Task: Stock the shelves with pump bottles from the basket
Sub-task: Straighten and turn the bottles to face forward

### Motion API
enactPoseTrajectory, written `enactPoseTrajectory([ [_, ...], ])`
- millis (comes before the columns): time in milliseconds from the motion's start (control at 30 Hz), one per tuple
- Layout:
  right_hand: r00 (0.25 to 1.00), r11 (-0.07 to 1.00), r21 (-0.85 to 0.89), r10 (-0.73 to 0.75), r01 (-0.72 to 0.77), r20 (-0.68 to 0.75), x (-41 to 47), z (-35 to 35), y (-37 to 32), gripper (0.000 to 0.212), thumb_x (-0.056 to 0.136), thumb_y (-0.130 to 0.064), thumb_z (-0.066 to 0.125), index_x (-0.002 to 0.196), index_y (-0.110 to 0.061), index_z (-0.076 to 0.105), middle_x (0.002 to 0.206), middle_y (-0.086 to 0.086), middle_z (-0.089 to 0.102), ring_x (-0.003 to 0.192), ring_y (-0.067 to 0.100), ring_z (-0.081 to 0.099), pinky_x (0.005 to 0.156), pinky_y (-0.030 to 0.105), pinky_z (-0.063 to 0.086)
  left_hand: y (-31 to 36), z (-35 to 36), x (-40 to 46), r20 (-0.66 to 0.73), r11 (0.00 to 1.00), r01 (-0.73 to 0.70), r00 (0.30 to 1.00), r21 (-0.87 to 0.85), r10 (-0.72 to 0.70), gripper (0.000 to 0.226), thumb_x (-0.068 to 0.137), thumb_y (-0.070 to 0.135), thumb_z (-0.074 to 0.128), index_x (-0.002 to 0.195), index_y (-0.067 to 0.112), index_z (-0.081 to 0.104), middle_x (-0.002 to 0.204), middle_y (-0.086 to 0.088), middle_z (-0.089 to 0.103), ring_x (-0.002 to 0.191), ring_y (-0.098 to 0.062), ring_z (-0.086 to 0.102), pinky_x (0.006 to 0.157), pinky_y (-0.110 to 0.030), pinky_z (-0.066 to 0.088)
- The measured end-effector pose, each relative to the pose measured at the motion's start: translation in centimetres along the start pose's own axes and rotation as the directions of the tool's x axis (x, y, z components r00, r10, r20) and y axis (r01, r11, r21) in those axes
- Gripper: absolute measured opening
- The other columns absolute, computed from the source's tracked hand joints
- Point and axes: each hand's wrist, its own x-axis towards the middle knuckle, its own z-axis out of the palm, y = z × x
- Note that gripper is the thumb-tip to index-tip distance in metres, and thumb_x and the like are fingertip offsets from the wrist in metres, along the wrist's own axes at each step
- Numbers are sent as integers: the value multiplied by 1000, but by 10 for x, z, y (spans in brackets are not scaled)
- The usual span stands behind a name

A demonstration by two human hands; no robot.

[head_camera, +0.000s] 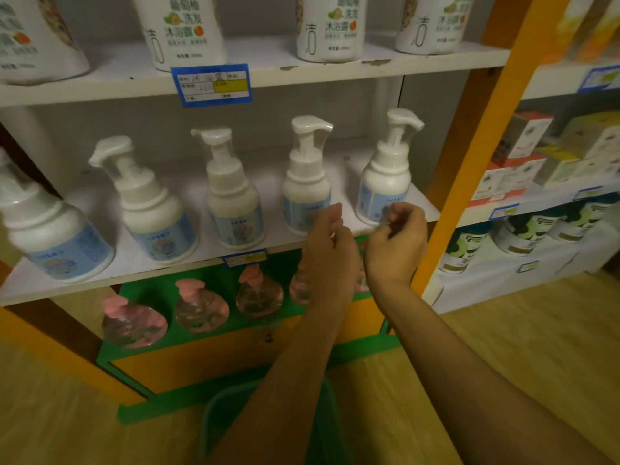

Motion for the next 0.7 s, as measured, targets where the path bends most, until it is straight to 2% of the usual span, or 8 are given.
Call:
enactPoseTrajectory([
  [67,1000,1000,-14,24,-24,6,13,-7,9,28,83,5,53,109,-6,54,107,13,59,99,23,56,87,35,49,1,11,-2,114,998,48,992,39,-52,49,92,4,41,137,21,46,139,7,48,126,-6,44,100,-18,31],
  [133,997,998,-40,46,-43,67,25,-13,17,39,84,4,54,121,-6,51,119,12,58,110,24,55,94,35,48,0,22,-2,219,994,104,969,44,-111,55,89,4,41,138,26,43,134,15,47,119,-1,44,102,-21,32],
  [167,991,998,-45,53,-48,121,29,-15,20,45,83,5,55,126,-6,49,124,11,57,115,22,54,96,31,48,-1,27,-1,256,993,117,959,32,-121,55,84,6,42,134,29,47,133,13,51,116,-2,48,103,-26,37],
  [267,964,1000,-16,16,-12,266,35,-17,26,50,81,8,57,127,-9,49,124,6,59,111,14,55,84,10,45,-14,43,4,251,992,125,960,13,-125,61,69,14,42,125,32,54,123,3,63,111,-15,60,100,-42,48],
  [433,943,1000,17,4,-11,332,39,-17,32,52,82,6,60,129,-12,50,126,2,59,110,9,53,82,4,42,-14,49,9,219,990,140,965,22,-141,55,81,9,43,132,28,48,130,2,57,115,-14,56,102,-40,47],
  [500,936,1000,23,-4,-5,352,40,-15,34,54,81,6,61,131,-13,49,128,2,57,112,10,54,86,6,43,-16,49,11,204,992,114,971,46,-121,54,81,13,42,133,28,46,132,2,55,117,-15,55,103,-40,46],
  [600,934,1000,25,-21,12,357,38,-13,34,56,80,5,61,131,-14,49,129,2,57,116,14,54,95,22,48,-25,52,16,179,994,75,980,76,-88,58,74,21,40,131,26,47,132,0,54,120,-17,53,105,-43,44],
  [700,934,1000,20,2,-10,357,38,-12,32,55,81,5,61,131,-14,49,130,3,56,116,14,54,95,23,48,-27,52,18,187,995,79,978,64,-90,58,73,20,41,131,24,49,131,-2,55,119,-18,54,105,-43,44],
])
